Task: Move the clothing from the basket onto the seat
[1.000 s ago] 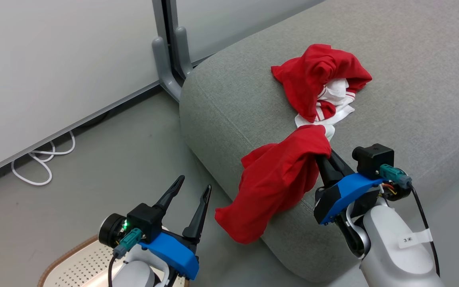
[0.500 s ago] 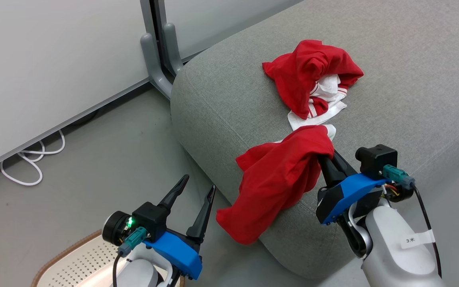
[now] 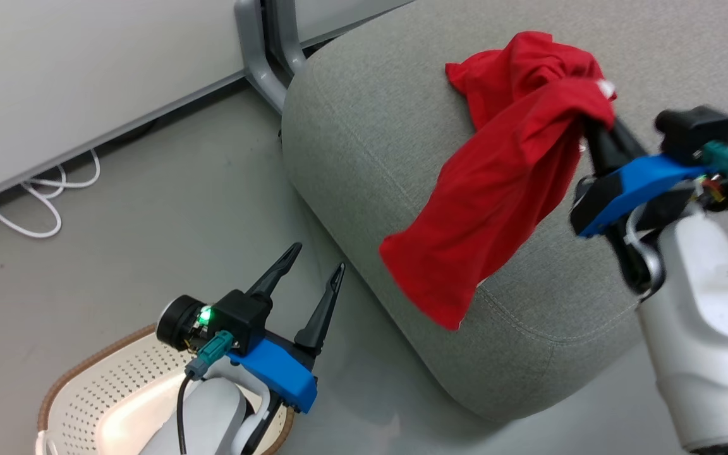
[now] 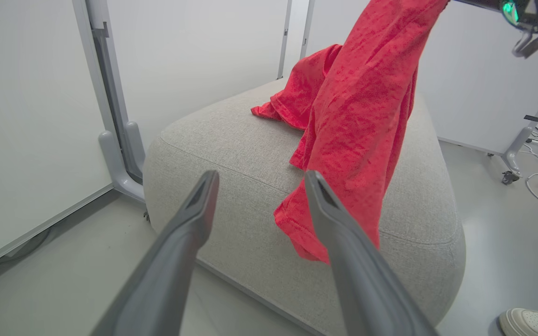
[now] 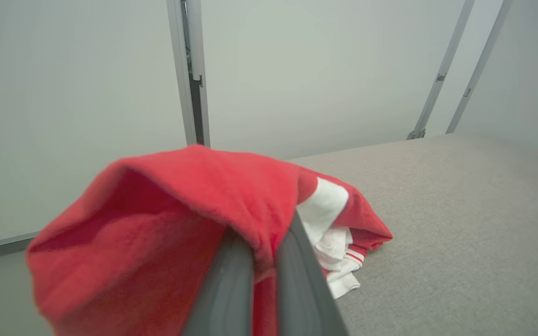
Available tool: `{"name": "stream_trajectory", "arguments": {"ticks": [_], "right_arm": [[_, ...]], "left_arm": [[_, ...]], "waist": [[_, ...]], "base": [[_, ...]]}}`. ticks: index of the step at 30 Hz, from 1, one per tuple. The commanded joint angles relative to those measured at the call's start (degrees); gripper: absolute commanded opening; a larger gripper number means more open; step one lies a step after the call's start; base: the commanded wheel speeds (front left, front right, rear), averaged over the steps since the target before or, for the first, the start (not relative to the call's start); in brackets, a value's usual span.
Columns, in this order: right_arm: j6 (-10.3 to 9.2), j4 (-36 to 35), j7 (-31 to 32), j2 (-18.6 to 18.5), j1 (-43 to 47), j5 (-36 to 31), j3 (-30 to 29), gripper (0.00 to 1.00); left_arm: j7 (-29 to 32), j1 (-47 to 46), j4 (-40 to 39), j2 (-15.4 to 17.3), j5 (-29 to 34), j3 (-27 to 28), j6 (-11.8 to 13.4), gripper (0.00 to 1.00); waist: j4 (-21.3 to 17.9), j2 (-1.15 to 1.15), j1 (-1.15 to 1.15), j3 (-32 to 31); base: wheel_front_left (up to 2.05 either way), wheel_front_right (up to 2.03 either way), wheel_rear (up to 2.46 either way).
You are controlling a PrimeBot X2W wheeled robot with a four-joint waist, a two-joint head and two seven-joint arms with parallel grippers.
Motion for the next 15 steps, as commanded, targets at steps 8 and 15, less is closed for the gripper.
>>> {"name": "stream_trajectory", "arguments": {"ticks": [8, 15], "right_arm": [[0.01, -1.23, 3.01, -6.54, -12.44, -0.59, -9.75, 0.00], [0.01, -2.65, 3.48, -15.53, -19.86, -4.48, -18.55, 0.00]], "left_arm": [[-0.27, -6.86, -2.24, 2.13, 0.79, -3.30, -0.14, 1.00], [-0.27, -12.29, -4.71, 2.57, 0.97, -6.30, -0.14, 1.00]], "waist": [[4.84, 0.00, 0.00, 10.18], [10.56, 0.00, 0.00, 16.64]], "base": [[0.00, 0.00, 0.00], [0.00, 0.00, 0.00]]}}
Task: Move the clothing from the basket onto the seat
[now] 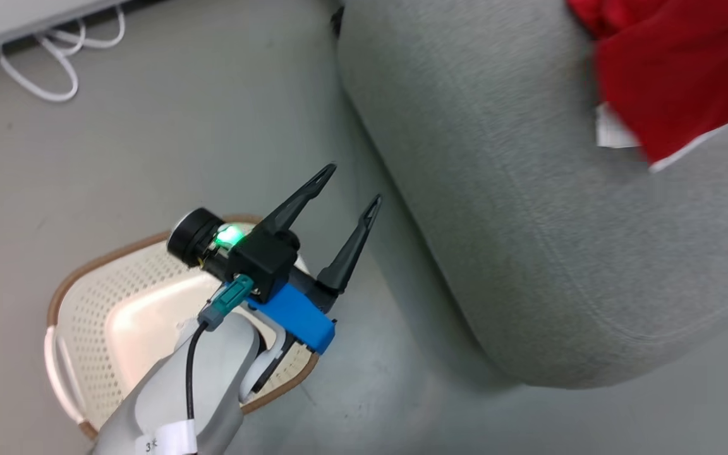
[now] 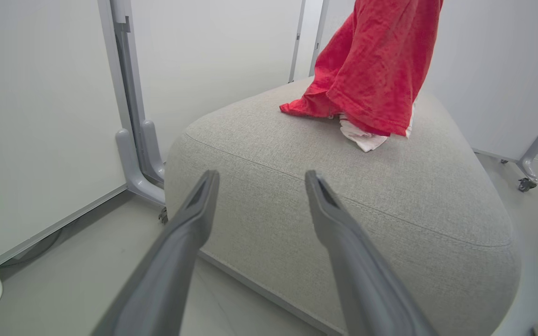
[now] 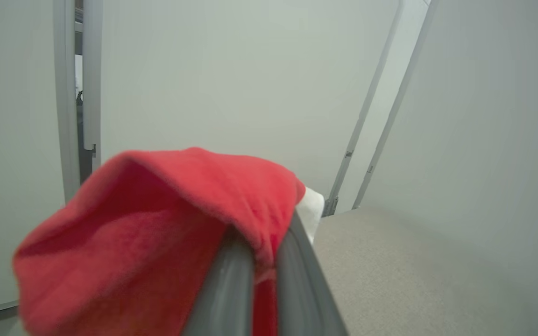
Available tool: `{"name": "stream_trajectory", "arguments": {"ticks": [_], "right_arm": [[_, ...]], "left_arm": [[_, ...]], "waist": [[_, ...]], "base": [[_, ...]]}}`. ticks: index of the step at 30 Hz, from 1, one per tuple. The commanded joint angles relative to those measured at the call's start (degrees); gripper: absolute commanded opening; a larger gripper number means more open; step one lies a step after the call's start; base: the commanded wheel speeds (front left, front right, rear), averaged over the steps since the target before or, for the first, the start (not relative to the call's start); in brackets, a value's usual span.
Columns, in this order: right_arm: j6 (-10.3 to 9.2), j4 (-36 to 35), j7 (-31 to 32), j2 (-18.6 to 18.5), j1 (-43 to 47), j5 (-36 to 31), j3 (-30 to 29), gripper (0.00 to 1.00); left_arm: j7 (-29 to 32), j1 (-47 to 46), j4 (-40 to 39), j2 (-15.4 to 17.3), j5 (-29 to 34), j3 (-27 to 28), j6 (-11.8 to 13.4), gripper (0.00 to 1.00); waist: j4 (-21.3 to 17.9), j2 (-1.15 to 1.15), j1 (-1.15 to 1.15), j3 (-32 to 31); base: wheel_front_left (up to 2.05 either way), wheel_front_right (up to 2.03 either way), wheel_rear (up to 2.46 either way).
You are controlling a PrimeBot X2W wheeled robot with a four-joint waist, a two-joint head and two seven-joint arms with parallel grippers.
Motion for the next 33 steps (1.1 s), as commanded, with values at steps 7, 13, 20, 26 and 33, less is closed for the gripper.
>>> {"name": "stream_trajectory", "arguments": {"ticks": [7, 13, 20, 26, 33], "right_arm": [[0.01, -1.03, -1.63, -3.84, -2.99, -2.63, -8.79, 0.00], [0.01, 3.56, -3.51, -2.02, 0.40, -3.44, -12.18, 0.00], [0.01, 9.04, -6.98, -0.59, 1.79, -4.20, -14.35, 0.00], [0.01, 12.11, -7.76, -0.37, 0.56, -5.31, -14.29, 0.00], [0.01, 14.10, -7.94, -0.55, 0.00, -6.74, -12.60, 0.42]], "left_arm": [[-0.27, -4.67, -3.10, 1.02, 1.18, -0.74, -0.13, 1.00], [-0.27, -5.82, -5.65, 2.55, 2.35, -0.11, -0.14, 1.00], [-0.27, -5.70, -6.04, 3.50, 2.61, 0.03, -0.14, 1.00], [-0.26, -4.52, -5.60, 3.50, 2.24, 0.78, -0.14, 1.00], [-0.27, -3.64, -5.21, 2.89, 2.15, 1.33, -0.14, 1.00]], "waist": [[7.17, 0.00, -0.01, 9.76], [8.01, 0.00, -0.01, 14.33], [8.12, 0.00, -0.01, 15.28], [7.68, 0.00, -0.01, 14.03], [7.52, 0.00, -0.01, 12.08]], "base": [[0.00, 0.00, 0.00], [0.00, 0.00, 0.00], [0.00, 0.00, 0.00], [0.00, 0.00, 0.00], [0.00, 0.00, 0.00]]}}
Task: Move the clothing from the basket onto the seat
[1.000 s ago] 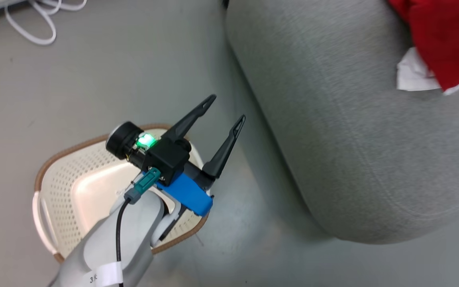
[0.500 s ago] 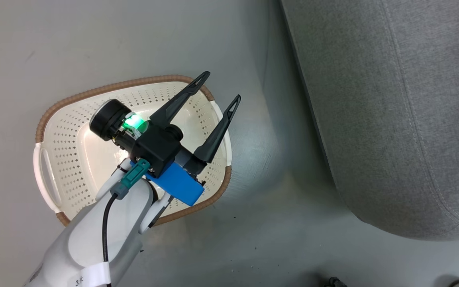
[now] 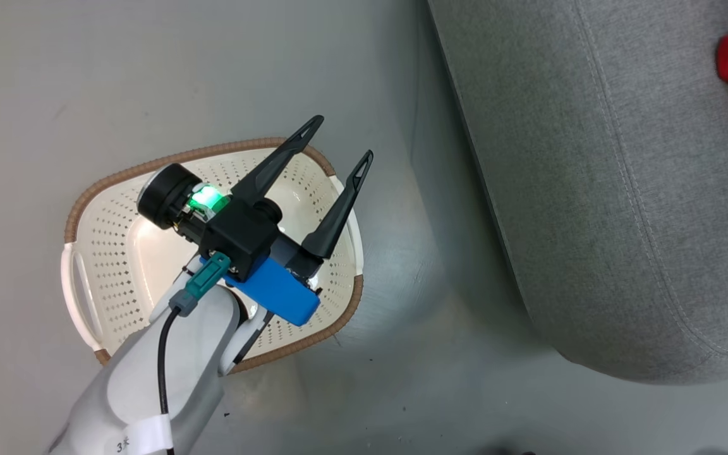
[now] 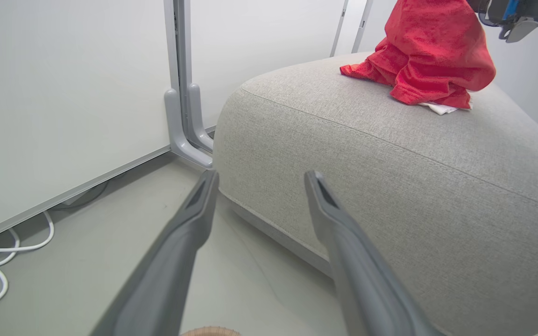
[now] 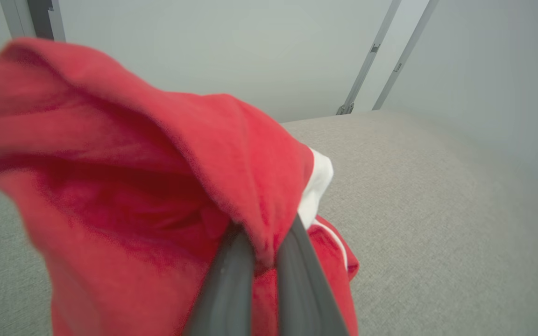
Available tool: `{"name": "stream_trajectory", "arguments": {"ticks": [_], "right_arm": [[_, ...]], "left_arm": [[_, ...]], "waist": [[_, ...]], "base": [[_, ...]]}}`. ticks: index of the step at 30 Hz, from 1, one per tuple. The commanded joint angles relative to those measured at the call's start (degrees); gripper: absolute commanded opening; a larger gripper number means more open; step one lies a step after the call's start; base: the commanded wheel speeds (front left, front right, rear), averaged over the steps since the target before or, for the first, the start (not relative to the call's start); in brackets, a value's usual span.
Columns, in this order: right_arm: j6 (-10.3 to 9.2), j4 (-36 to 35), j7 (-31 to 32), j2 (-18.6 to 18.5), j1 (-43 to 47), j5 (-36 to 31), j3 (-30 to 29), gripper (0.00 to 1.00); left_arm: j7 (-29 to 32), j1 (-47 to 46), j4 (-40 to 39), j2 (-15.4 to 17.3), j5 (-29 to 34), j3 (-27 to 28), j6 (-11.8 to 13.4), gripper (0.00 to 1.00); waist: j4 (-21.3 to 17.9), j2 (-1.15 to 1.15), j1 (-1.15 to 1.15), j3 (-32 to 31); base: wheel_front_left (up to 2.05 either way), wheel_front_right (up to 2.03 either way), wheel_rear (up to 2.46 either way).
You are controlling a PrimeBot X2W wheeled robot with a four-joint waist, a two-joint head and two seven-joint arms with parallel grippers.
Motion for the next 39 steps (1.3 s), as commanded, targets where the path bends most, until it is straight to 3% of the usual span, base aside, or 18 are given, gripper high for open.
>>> {"name": "stream_trajectory", "arguments": {"ticks": [1, 2, 3, 11, 16, 30, 39], "right_arm": [[0.01, 0.42, -0.44, -0.09, 0.20, -0.24, 0.51, 0.77], [0.01, 0.60, -0.66, -0.17, 0.61, -0.31, 1.04, 0.98], [0.01, 0.76, -0.88, -0.37, 1.18, -0.36, 1.57, 1.00], [0.01, -1.00, -2.17, -0.89, 9.89, 2.06, 7.28, 1.00], [0.01, -5.67, -0.94, 0.63, 16.25, 3.97, 10.57, 1.00], [0.01, -31.21, 4.59, 11.05, 40.37, 7.85, 16.26, 1.00], [0.01, -38.21, 5.48, 16.67, 50.47, 3.91, 17.84, 1.00]], "left_arm": [[-0.27, 0.56, 0.31, -0.17, -0.02, 0.27, -0.14, 1.00], [-0.27, 0.74, 0.38, -0.46, -0.15, 0.33, -0.14, 1.00], [-0.27, 1.01, 0.49, -0.81, -0.29, 0.36, -0.14, 1.00], [-0.27, 5.96, 1.81, -3.67, -1.52, 3.23, -0.14, 1.00], [-0.27, 10.76, 2.59, -5.37, -2.54, 5.66, -0.14, 1.00], [-0.27, 22.71, 5.15, -8.84, -3.48, 14.31, -0.14, 1.00], [-0.26, 26.78, 6.52, -8.64, -3.51, 18.68, -0.15, 1.00]], "waist": [[0.11, 0.00, -0.01, -0.86], [0.25, 0.00, -0.01, -1.45], [0.45, 0.00, -0.01, -2.10], [1.66, 0.00, -0.01, -10.88], [2.39, 0.00, -0.01, -17.85], [8.35, 0.00, -0.01, -31.72], [12.54, 0.00, -0.01, -35.47]], "base": [[0.00, 0.00, 0.00], [0.00, 0.00, 0.00], [0.00, 0.00, 0.00], [0.00, 0.00, 0.00], [0.00, 0.00, 0.00], [0.00, 0.00, 0.00], [0.00, 0.00, 0.00]]}}
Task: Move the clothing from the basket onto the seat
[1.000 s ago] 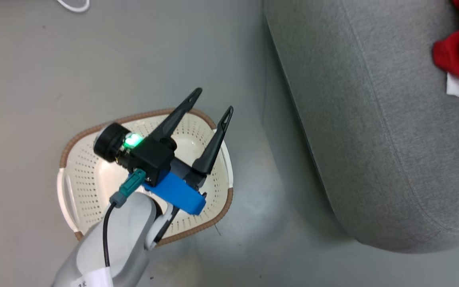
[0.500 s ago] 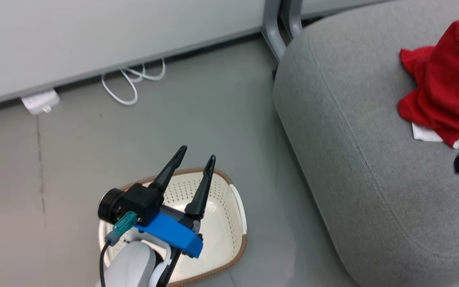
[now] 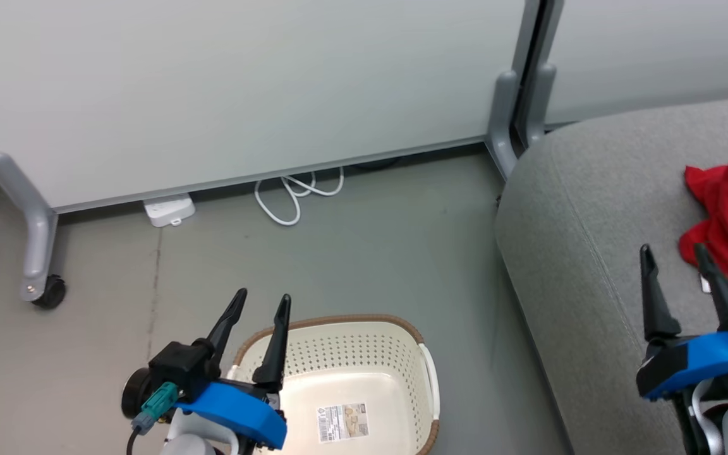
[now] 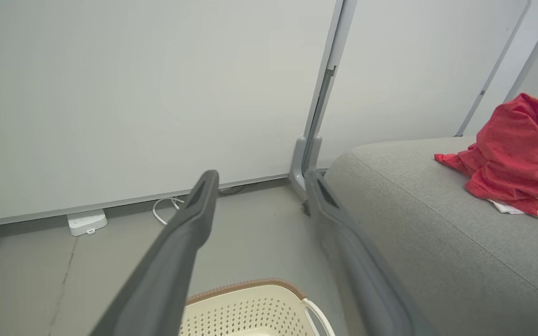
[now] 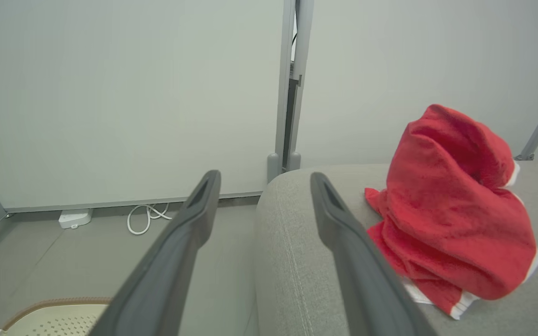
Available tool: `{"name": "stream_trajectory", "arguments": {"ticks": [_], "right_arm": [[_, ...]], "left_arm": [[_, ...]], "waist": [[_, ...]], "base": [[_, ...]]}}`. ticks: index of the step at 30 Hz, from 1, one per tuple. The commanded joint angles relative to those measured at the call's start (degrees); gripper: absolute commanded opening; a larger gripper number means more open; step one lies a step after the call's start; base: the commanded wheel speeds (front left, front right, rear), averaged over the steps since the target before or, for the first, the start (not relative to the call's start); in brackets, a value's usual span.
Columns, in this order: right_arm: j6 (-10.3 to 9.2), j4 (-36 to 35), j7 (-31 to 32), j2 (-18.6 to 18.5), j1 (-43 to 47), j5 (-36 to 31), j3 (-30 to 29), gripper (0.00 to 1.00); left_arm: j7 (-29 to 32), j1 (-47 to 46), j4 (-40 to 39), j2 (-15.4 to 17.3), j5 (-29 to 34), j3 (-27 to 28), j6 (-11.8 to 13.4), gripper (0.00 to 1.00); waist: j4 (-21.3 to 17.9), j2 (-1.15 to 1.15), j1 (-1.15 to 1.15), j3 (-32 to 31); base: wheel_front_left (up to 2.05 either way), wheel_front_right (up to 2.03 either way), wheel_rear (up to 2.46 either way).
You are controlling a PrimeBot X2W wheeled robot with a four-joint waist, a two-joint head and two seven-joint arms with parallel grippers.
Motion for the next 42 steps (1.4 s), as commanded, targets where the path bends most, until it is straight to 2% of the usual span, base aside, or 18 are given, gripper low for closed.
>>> {"name": "stream_trajectory", "arguments": {"ticks": [1, 8, 20, 42], "right_arm": [[0.01, -1.06, -0.05, 0.88, 1.86, -0.57, 0.17, 1.00], [0.01, -2.67, -1.23, 2.74, 5.89, -0.93, 1.91, 1.00], [0.01, -1.27, -2.31, 3.02, 9.87, 1.94, 4.74, 1.00], [0.01, 0.39, -2.70, 3.04, 9.27, 3.72, 6.38, 1.00]], "left_arm": [[-0.26, 0.92, 0.24, 0.40, 0.05, 1.06, -0.13, 1.00], [-0.26, 3.10, 1.00, 0.28, 0.39, 5.03, -0.14, 1.00], [-0.27, 5.35, 1.84, -0.01, 0.96, 9.11, -0.14, 1.00], [-0.27, 5.92, 2.64, -0.58, 1.38, 9.56, -0.14, 1.00]], "waist": [[1.68, 0.00, 0.01, -1.78], [3.16, 0.00, 0.01, -3.61], [4.55, 0.00, 0.01, -5.28], [4.83, 0.00, 0.01, -4.88]], "base": [[0.00, 0.00, 0.00], [0.00, 0.00, 0.00], [0.00, 0.00, 0.00], [0.00, 0.00, 0.00]]}}
